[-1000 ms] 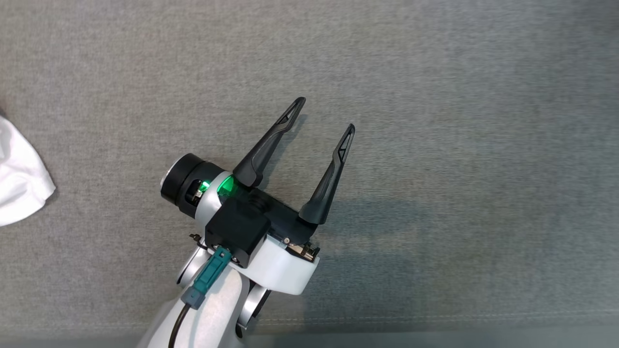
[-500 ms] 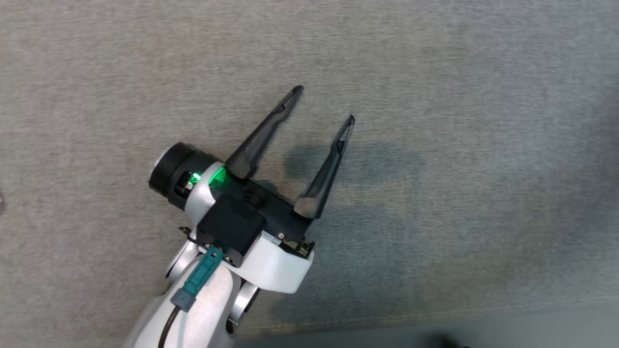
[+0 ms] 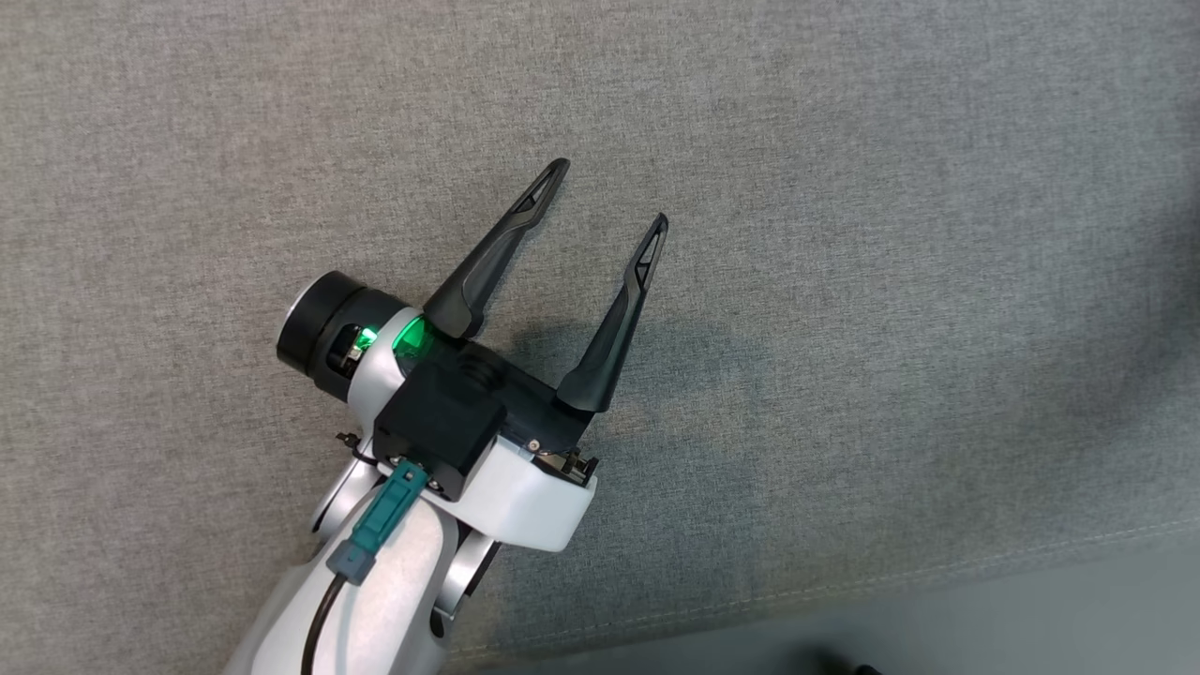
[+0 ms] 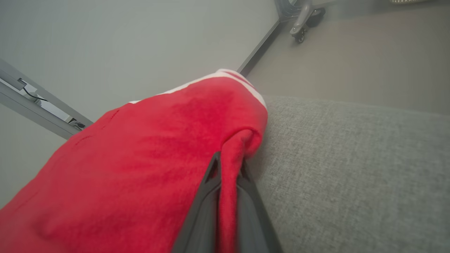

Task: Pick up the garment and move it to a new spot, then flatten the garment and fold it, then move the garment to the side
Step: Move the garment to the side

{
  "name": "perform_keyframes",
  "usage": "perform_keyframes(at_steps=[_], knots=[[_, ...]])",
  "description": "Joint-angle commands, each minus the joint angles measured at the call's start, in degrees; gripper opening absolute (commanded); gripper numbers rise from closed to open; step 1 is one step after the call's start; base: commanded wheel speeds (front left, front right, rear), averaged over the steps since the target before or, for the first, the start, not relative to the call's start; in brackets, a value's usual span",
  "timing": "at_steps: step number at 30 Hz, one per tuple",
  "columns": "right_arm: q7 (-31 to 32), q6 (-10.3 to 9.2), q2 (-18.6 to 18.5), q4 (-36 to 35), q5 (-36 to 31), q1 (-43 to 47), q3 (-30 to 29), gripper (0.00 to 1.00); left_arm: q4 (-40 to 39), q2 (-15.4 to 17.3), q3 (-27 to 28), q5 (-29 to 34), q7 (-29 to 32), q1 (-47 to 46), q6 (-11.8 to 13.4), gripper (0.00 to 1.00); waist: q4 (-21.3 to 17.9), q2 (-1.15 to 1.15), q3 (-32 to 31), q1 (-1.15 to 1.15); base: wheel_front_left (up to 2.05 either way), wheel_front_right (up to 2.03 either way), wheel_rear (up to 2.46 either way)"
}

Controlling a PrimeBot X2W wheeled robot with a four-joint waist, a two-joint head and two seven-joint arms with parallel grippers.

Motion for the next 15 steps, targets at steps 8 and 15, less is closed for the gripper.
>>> perform_keyframes(at_steps=[8, 15], knots=[[-0.3, 0.01, -2.3, 3.2, -12.8, 0.2, -8.8, 1.0, 1.6, -1.0, 0.6, -1.7, -1.9, -1.3, 0.8, 1.0, -0.2, 0.0, -3.4, 0.0, 0.0, 0.0, 0.0], [-0.3, 0.01, -0.2, -2.2, -26.8, 3.1, -10.6, 1.0, 4.7, -1.8, 2.1, -4.5, -4.0, 0.1, 2.5, 1.0, -0.1, 0.0, -8.9, 0.0, 0.0, 0.0, 0.0]])
